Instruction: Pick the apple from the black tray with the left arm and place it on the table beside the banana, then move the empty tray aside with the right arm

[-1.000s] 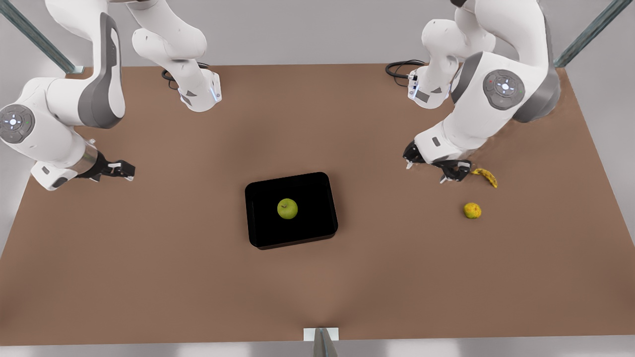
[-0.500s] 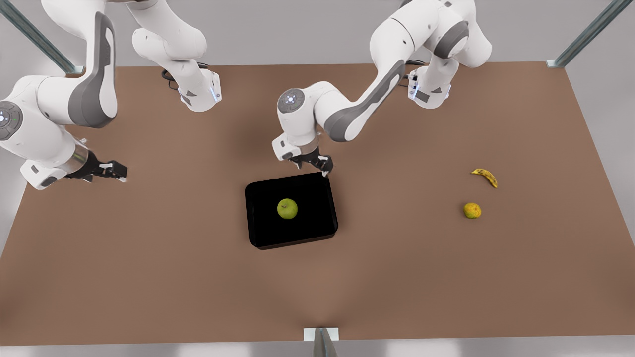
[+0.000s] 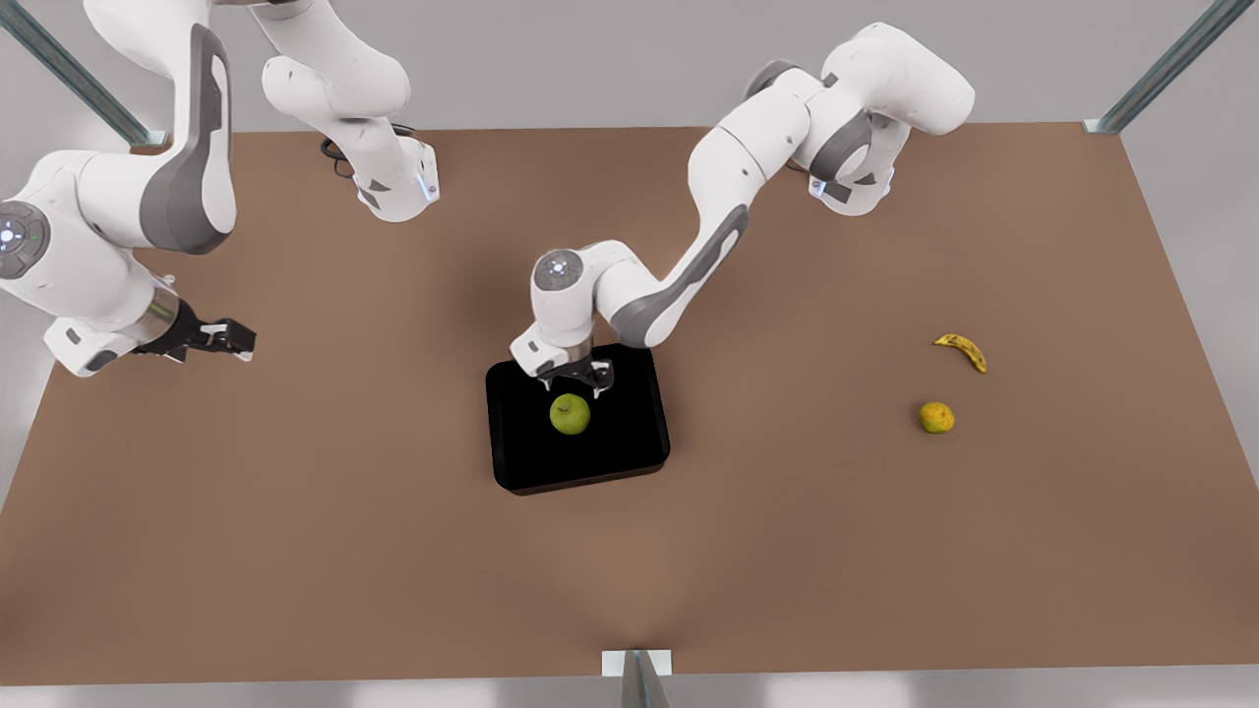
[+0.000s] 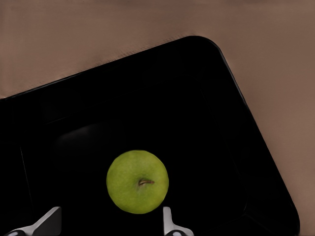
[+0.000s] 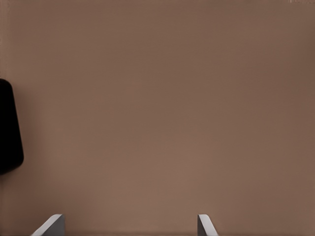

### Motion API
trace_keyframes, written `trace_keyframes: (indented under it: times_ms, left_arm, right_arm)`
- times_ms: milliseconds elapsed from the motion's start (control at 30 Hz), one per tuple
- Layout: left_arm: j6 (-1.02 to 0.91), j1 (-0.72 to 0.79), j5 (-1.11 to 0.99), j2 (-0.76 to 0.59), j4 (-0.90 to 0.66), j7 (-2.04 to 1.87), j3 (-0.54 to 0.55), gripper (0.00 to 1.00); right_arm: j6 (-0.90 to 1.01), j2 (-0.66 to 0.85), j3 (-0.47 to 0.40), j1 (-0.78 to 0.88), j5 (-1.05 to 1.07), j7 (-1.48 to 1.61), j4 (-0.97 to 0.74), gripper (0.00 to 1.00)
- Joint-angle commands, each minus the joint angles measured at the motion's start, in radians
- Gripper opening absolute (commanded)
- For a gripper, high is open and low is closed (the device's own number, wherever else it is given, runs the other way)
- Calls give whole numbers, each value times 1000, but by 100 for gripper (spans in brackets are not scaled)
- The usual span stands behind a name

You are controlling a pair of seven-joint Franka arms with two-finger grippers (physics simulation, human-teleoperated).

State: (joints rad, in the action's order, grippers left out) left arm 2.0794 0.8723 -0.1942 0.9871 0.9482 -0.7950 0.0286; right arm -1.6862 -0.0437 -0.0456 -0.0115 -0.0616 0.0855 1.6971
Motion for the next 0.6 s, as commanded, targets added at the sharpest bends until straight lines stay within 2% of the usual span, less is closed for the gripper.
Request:
trace_keyframes:
  times_ms: [0,300,567]
  left_arm:
    - [36,-16,-8,7,-16,-55,-1,100]
    - [145,-6,-8,73,-17,-53,31,100]
    - [160,17,-47,127,-20,-40,2,100]
  right_arm:
    - [0,1,0,-4,0,3,0,100]
    - [0,-7,0,-2,0,3,-2,100]
    - [0,-7,1,-2,0,3,-2,100]
